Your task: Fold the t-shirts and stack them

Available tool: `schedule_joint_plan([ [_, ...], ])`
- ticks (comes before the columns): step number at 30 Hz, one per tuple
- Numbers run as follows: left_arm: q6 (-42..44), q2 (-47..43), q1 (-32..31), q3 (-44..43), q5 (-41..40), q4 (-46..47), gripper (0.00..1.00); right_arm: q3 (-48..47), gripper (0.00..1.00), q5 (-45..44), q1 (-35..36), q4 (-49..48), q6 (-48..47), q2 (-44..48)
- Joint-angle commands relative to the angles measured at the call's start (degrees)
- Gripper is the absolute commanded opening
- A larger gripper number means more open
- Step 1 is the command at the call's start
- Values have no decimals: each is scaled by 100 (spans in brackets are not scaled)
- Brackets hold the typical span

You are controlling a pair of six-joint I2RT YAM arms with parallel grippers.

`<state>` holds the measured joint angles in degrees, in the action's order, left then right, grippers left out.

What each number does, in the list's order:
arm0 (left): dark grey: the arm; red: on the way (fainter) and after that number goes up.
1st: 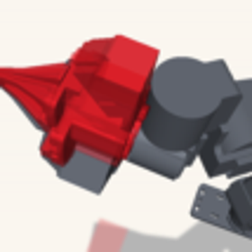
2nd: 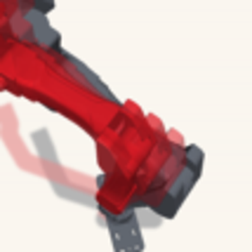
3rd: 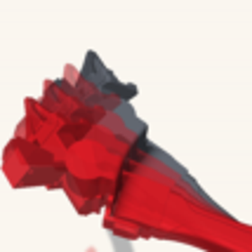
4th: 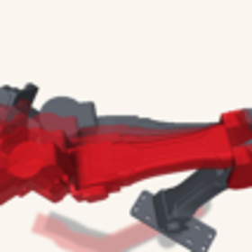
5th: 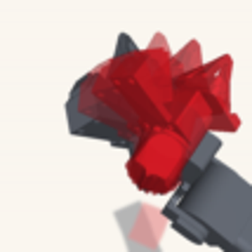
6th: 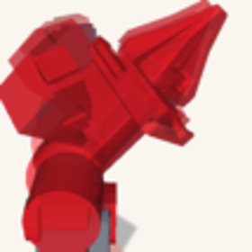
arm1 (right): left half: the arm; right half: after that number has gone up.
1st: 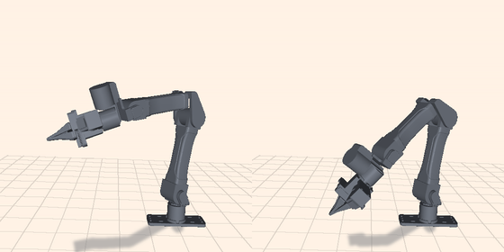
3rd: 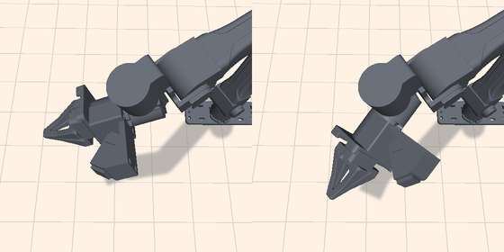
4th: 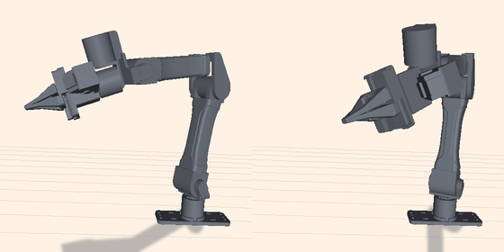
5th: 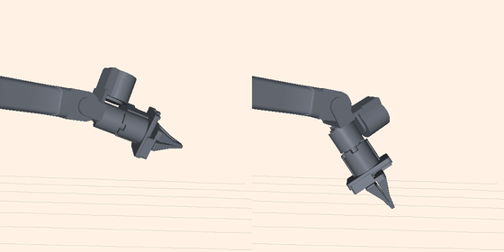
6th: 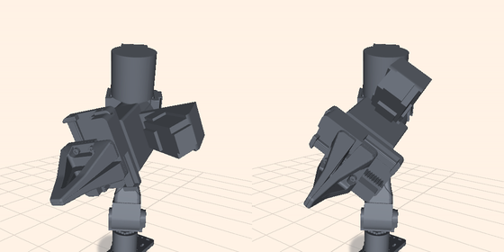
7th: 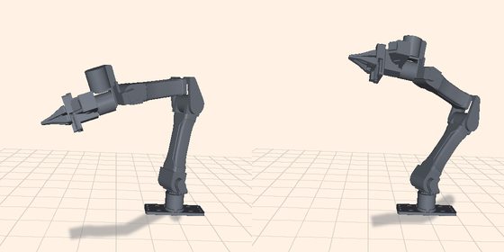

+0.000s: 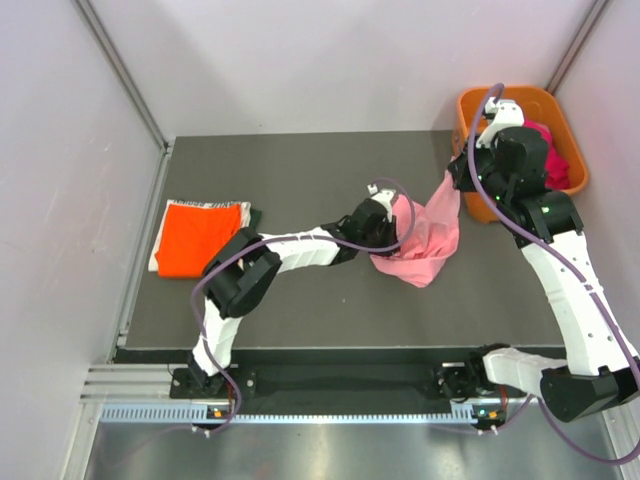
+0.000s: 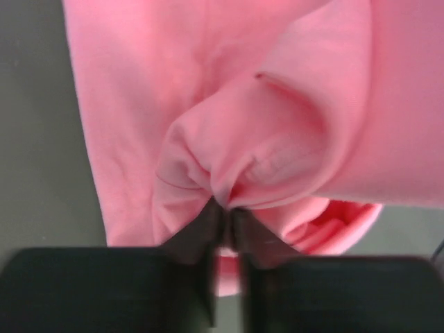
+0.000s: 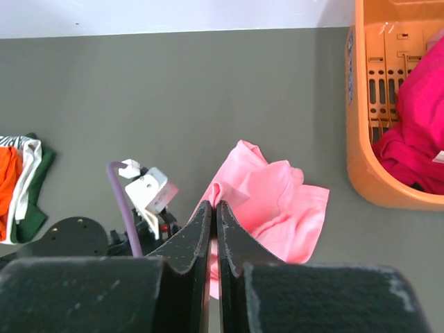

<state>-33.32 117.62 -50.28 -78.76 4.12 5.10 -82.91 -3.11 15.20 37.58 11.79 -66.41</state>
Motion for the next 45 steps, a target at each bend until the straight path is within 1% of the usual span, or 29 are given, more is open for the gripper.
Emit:
schedule_joint_plan([
  [1, 124, -2, 44, -386, -254, -378, 8, -129, 0, -84, -105, -93, 51, 190],
  [2, 150, -229, 71, -229, -271, -387, 0, -102, 0, -223, -96, -93, 69, 199],
  [5, 133, -818, 281, 358, -350, -484, 0, 64, 0, -418, -175, -137, 130, 216],
  [6, -41, -1298, 404, 475, -307, -745, 0, 126, 0, -479, -202, -172, 139, 216],
  [7, -113, -1556, 727, 641, -185, -1313, 0, 248, 0, -488, -254, -233, 148, 208],
  [8, -148, -2132, 913, 747, -114, -1528, 0, 319, 0, -488, -263, -277, 174, 216],
  [9, -166, -2443, 1106, 879, -157, -1686, 0, 381, 0, -480, -281, -321, 174, 208],
  [10, -183, -2750, 1509, 1167, -201, -1880, 0, 494, 0, -480, -316, -400, 192, 173],
  [11, -210, -3336, 1730, 1309, -236, -1925, 0, 539, 0, -471, -333, -436, 218, 172],
  [12, -227, -3603, 1932, 1450, -245, -1925, 0, 583, 0, -462, -342, -480, 236, 146],
  [13, -227, -3850, 2343, 1591, -262, -1986, 0, 627, 0, -445, -369, -506, 253, 120],
  [14, -219, -4235, 2513, 1609, -323, -2204, 0, 645, 0, -436, -386, -585, 297, 111],
  [15, -184, -4387, 2671, 1583, -359, -2337, 0, 654, 0, -427, -395, -629, 306, 59],
  [16, -149, -4510, 2951, 1453, -655, -2486, 0, 662, 0, -409, -447, -708, 324, 23],
  [18, -17, -4704, 3181, 1250, -763, -2821, 0, 689, 0, -348, -509, -857, 376, -134],
  [19, 27, -4722, 3417, 979, -755, -2918, 0, 637, 0, -296, -623, -928, 411, -222],
  [21, 141, -4670, 3630, 627, -685, -3276, 0, 444, 0, -102, -737, -893, 438, -511],
  [22, 203, -4643, 3770, 225, -658, -3401, 0, 190, 0, -49, -834, -789, 455, -574],
  [27, 712, -4818, 3806, -1017, -948, -4121, 0, -505, 0, 48, -1019, -682, 535, -365],
  [28, 774, -4871, 3807, -1384, -861, -4140, 0, -802, 0, 48, -1054, -621, 535, -311],
  [30, 880, -5047, 3807, -1694, -422, -4149, 0, -1103, 0, 39, -1089, -551, 482, -136],
  [32, 863, -5196, 3798, -2072, 157, -4114, 0, -1455, 0, -5, -1089, -542, 386, 48],
  [33, 784, -5240, 3798, -2169, 716, -4079, 0, -1543, 0, -75, -1098, -550, 368, 276],
  [34, 705, -5284, 3798, -2283, 983, -3966, 0, -1683, 0, -197, -1090, -550, 342, 408],
  [35, 617, -5380, 3798, -2328, 1316, -3869, 0, -1736, 0, -338, -1098, -550, 341, 532],
  [36, 425, -5425, 3798, -2319, 1876, -3755, 0, -1789, 0, -661, -1098, -559, 333, 811],
  [39, -129, -5645, 3798, -2258, 2704, -3228, 0, -2061, 0, -1182, -1098, -620, 333, 1305],
  [41, -506, -5785, 3798, -2231, 2953, -2903, 0, -2176, 0, -1305, -1098, -647, 341, 1499],
  [45, -886, -5952, 3798, -2266, 3244, -2708, 0, -2334, 0, -1218, -1089, -691, 289, 1772],
])
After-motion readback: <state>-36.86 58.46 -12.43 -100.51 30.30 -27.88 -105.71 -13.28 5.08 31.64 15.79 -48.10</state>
